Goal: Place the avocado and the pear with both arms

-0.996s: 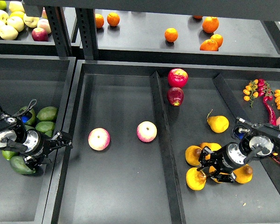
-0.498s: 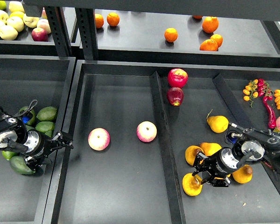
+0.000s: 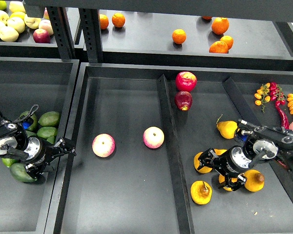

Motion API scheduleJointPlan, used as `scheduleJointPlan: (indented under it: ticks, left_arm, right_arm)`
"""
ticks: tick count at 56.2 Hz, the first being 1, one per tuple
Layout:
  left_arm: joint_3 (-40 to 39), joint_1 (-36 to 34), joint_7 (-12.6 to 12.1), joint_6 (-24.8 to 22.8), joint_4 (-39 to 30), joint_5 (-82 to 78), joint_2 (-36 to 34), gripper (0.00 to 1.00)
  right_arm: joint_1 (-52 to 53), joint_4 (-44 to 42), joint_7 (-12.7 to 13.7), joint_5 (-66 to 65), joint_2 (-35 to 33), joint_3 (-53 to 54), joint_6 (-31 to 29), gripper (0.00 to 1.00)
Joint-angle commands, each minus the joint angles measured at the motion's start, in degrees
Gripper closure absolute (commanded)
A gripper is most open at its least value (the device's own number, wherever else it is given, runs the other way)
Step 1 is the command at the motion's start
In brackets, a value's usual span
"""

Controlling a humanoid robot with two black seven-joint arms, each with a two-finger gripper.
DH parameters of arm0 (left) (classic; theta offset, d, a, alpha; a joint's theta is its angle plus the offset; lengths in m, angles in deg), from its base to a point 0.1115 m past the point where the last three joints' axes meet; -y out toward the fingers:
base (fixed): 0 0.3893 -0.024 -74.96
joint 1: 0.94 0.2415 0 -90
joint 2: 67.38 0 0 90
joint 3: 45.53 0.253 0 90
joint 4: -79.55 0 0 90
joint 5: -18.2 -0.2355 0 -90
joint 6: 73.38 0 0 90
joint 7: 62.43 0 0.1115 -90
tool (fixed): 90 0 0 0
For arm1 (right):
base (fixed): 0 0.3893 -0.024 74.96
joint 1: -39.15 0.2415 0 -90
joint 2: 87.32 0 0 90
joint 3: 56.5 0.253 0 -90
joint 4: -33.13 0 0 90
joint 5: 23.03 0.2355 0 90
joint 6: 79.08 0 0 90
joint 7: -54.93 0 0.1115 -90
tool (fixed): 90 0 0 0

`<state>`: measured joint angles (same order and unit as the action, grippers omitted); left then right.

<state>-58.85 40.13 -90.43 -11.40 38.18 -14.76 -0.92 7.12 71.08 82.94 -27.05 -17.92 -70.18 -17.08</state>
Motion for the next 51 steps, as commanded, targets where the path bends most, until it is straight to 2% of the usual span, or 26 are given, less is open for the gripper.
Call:
scheduleJointPlan:
  ticks: [1, 11, 23, 44, 51]
  left_arm:
    - [-3.63, -0.02, 0.0, 0.02, 0.15, 0.08, -0.28, 0.0]
    - [-8.91, 0.07, 0.0, 0.02, 0.58, 4.56, -0.19, 0.0]
    - [-20.16, -0.02, 0.0, 0.02, 1.2, 6.5, -1.15, 0.0]
    - [-34.57, 0.77, 0.0, 0.02, 0.76, 16.69, -1.51, 0.0]
    - [-37.38, 1.47, 0.0, 0.02, 0.85, 20.55, -1.07, 0.0]
  right_arm:
    - [1.26, 0.02, 0.0, -0.2, -2.42, 1.46, 0.0, 0.0]
    - [2.49, -0.95, 0.0, -0.02, -6.47, 4.18, 0.0, 0.0]
    - [-1.11, -3.15, 0.0, -0.02, -9.45, 16.83, 0.0, 0.0]
    - [-3.48, -6.92, 0.0, 0.6, -9.28, 31.51, 0.0, 0.0]
    - [-4.88, -12.8, 0.0, 2.17, -7.44, 39.59, 0.0, 0.0]
